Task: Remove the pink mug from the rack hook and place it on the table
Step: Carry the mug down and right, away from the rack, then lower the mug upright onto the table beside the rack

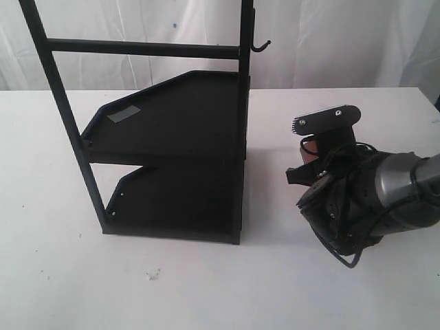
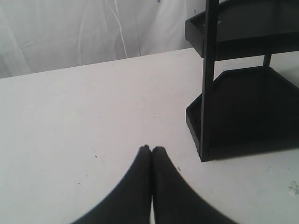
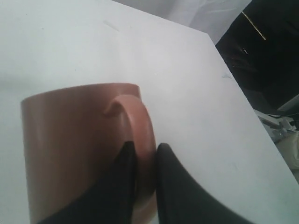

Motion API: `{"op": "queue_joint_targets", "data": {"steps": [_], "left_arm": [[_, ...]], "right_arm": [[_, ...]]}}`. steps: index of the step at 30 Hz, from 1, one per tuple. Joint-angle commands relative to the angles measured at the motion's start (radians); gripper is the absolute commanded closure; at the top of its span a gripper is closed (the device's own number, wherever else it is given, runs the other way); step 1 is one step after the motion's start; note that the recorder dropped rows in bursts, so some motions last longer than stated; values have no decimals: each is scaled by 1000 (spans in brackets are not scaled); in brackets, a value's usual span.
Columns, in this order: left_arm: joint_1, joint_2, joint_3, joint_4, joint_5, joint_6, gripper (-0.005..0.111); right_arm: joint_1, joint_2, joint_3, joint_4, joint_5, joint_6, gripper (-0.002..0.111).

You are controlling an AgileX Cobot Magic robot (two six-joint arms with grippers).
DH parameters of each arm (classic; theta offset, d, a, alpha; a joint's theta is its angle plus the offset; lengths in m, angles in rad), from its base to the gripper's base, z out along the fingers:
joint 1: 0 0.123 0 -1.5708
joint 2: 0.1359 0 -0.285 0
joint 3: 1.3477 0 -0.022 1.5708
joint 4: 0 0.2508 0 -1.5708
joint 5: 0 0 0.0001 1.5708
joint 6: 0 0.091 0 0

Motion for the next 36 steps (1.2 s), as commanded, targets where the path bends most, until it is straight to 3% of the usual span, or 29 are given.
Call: {"op": "queue_joint_targets", "data": {"steps": [1,14,28,36], "left_arm": [[2,-5,3,1,4,-7,107],[2,-5,3,1,4,-7,107],[2,-5,3,1,4,-7,107],[2,-5,3,1,4,-7,107]], "right_arm": [[8,-22,22,32,-42,11,108],[13,-40,131,32,-144,11,108],[13,-40,134,32,-172,11,108],[13,-40,134,32,-162,11,86]]}}
